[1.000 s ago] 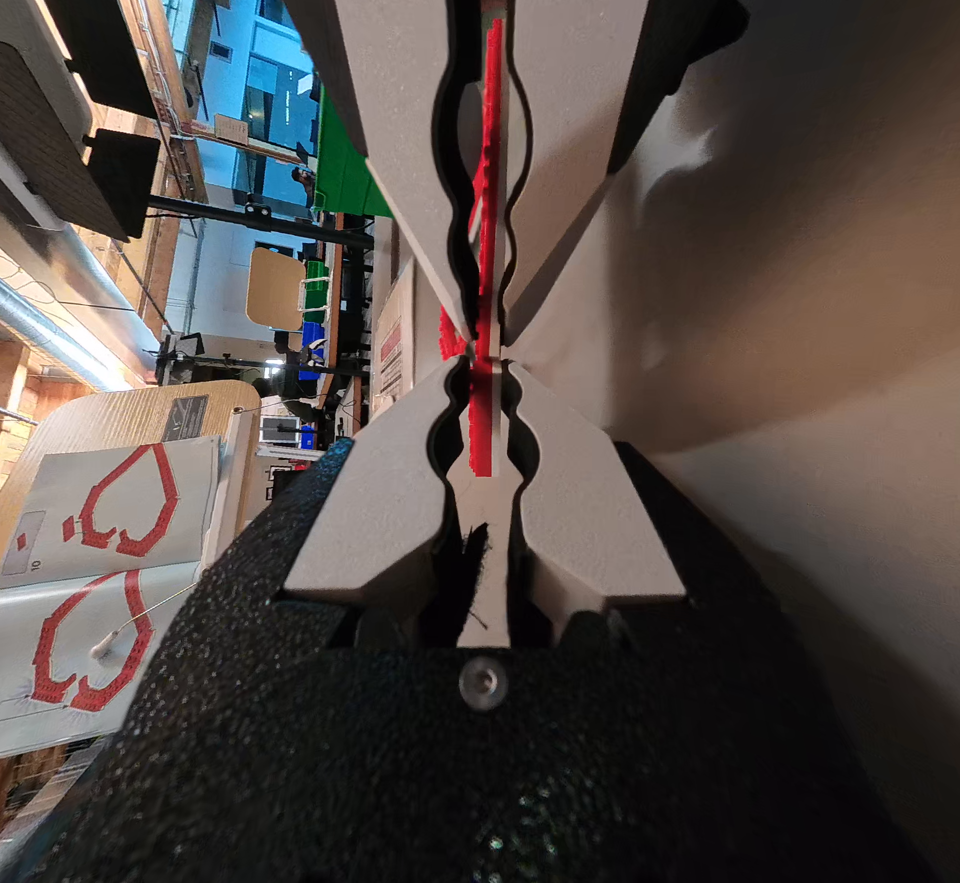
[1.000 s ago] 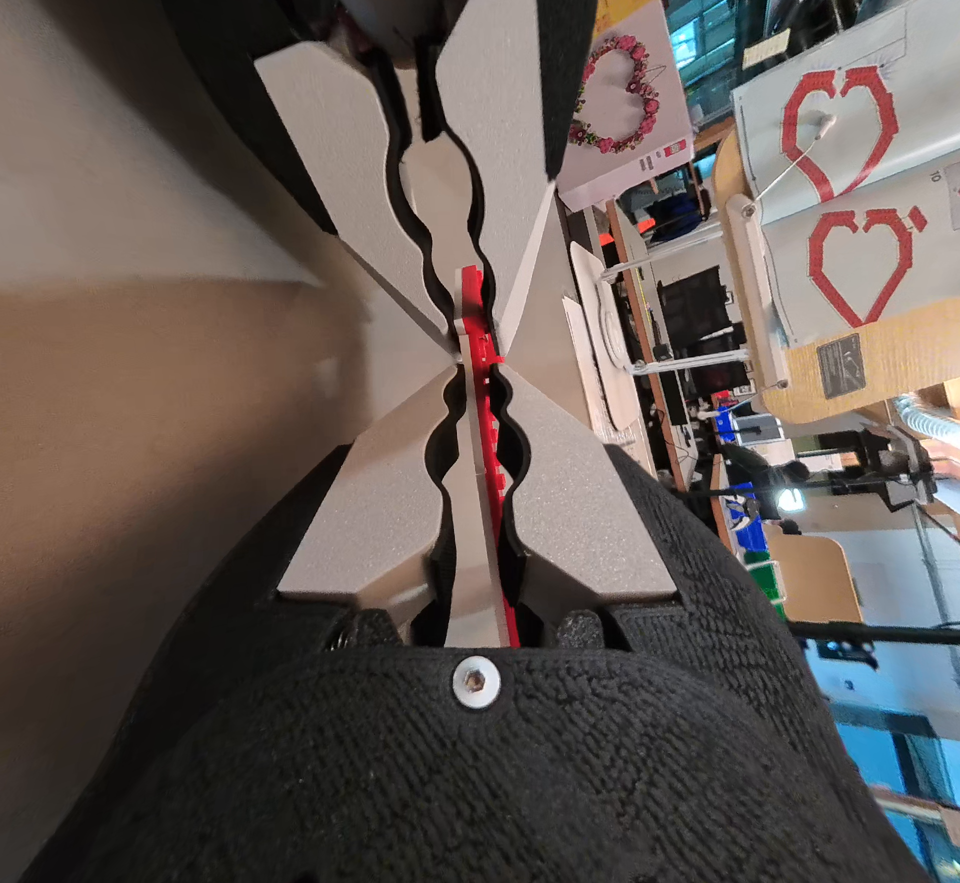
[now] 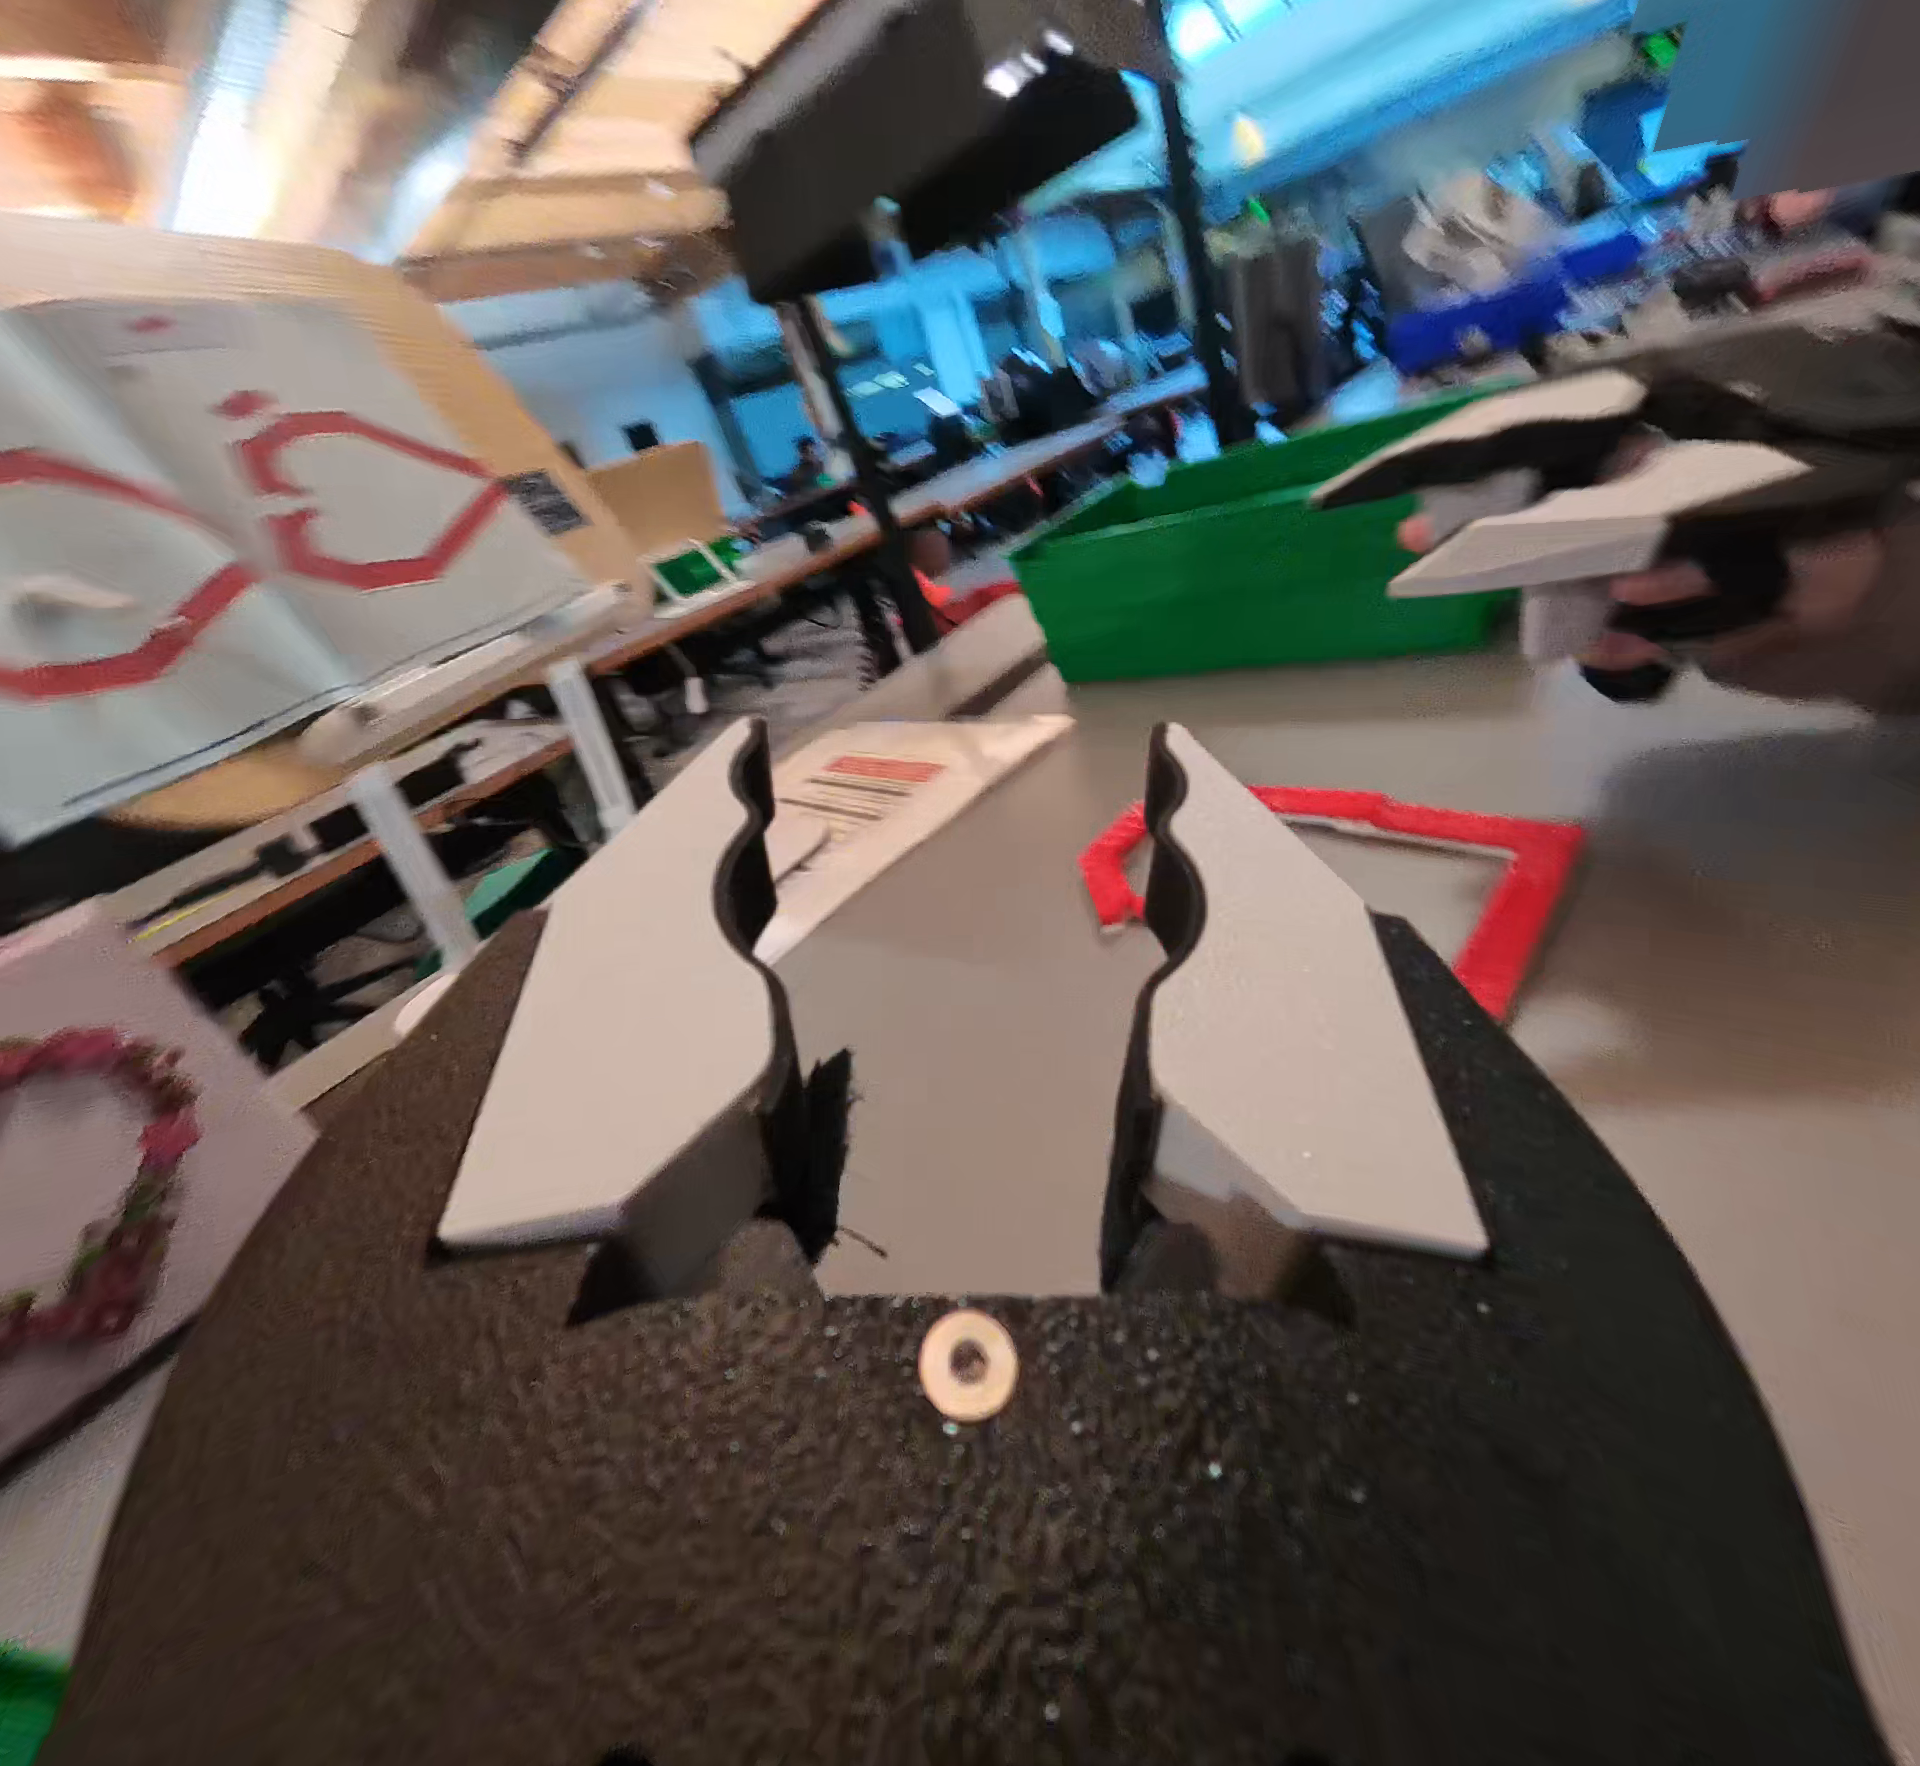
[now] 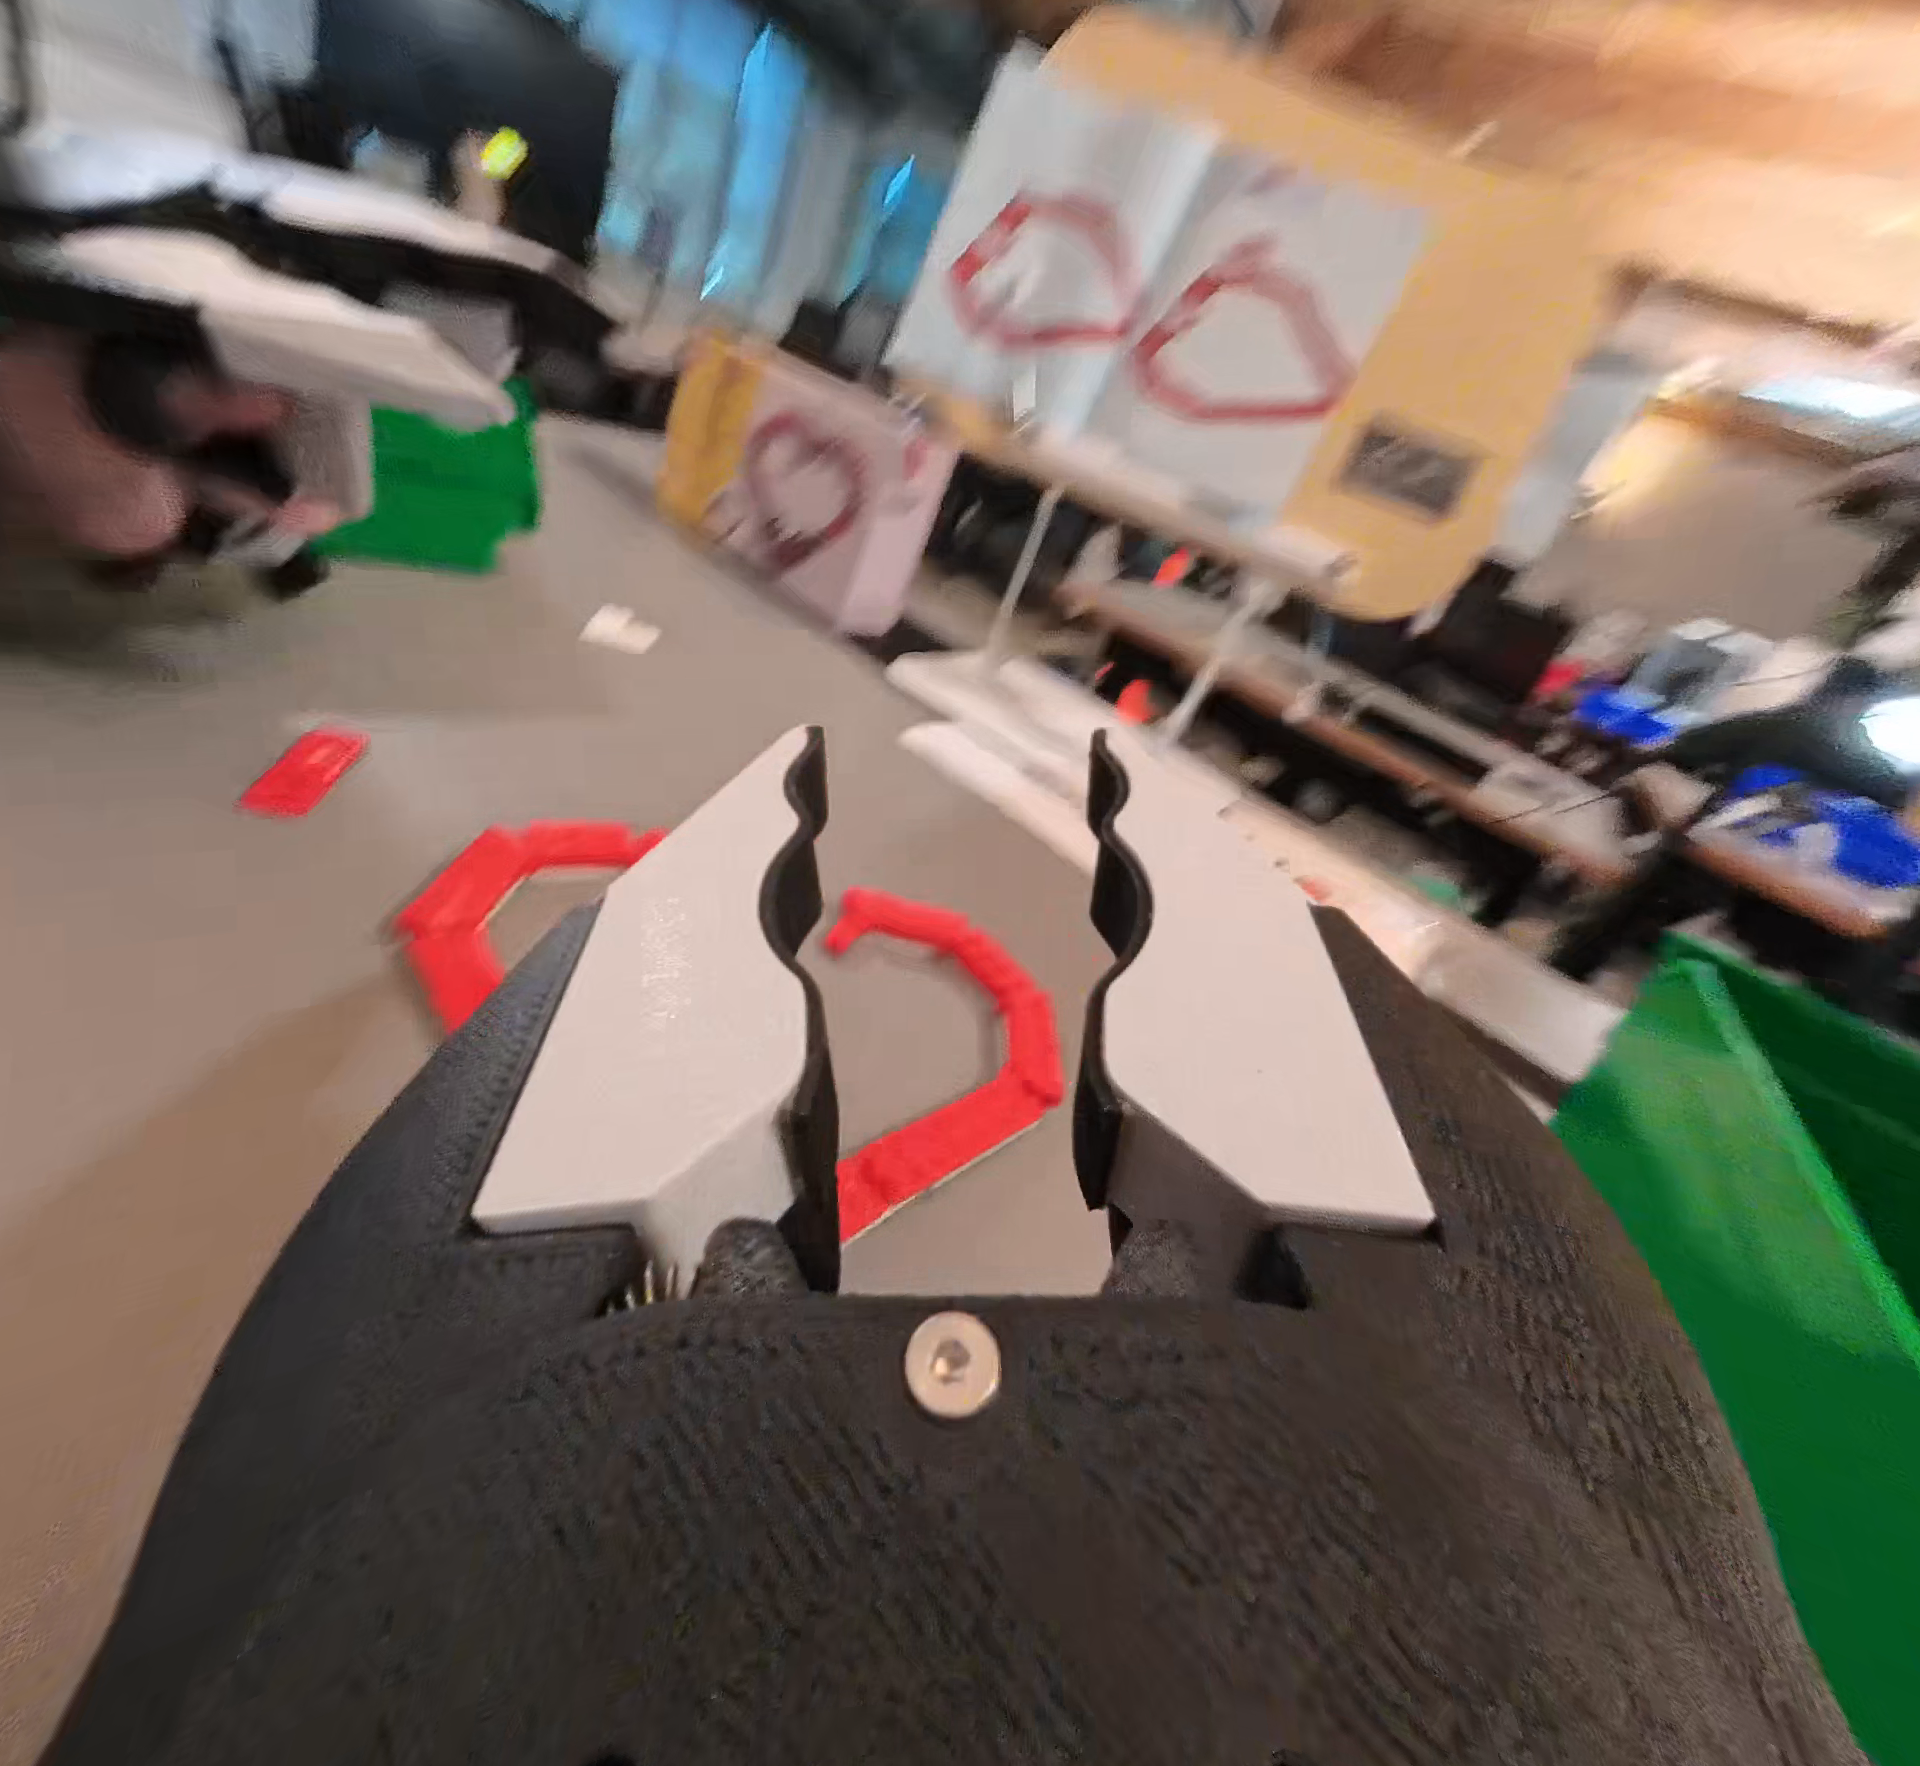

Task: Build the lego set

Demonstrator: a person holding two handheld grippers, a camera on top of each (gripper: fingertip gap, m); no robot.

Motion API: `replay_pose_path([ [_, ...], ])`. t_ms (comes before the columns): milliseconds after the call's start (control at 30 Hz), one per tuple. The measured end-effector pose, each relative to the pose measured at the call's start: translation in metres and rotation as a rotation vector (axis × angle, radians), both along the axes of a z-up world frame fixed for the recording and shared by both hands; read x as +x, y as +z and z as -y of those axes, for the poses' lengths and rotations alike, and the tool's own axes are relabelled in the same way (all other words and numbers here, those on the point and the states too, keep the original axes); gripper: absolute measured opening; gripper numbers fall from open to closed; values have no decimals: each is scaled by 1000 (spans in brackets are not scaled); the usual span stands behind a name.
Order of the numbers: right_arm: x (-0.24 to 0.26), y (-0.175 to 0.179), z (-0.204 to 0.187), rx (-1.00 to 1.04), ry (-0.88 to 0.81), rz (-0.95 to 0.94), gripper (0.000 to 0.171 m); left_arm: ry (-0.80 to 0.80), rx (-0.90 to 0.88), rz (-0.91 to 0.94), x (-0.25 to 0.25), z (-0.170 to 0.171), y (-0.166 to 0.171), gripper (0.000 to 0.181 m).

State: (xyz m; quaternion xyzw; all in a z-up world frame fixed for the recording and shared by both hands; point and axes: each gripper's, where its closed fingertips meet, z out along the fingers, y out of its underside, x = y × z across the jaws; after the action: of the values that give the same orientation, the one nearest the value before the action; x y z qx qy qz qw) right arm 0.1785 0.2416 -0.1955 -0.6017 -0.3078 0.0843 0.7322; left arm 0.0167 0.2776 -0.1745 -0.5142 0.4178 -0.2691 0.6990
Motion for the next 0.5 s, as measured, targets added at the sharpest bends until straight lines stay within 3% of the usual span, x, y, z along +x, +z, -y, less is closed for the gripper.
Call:
replay_pose_path([
  [200,13,6,-4,176,-145,-10,39,102,-21,137,-22,-23,-14,71],
  [500,7,4,-7,189,-118,0,36,89,-37,148,-22,-27,-17,65],
])
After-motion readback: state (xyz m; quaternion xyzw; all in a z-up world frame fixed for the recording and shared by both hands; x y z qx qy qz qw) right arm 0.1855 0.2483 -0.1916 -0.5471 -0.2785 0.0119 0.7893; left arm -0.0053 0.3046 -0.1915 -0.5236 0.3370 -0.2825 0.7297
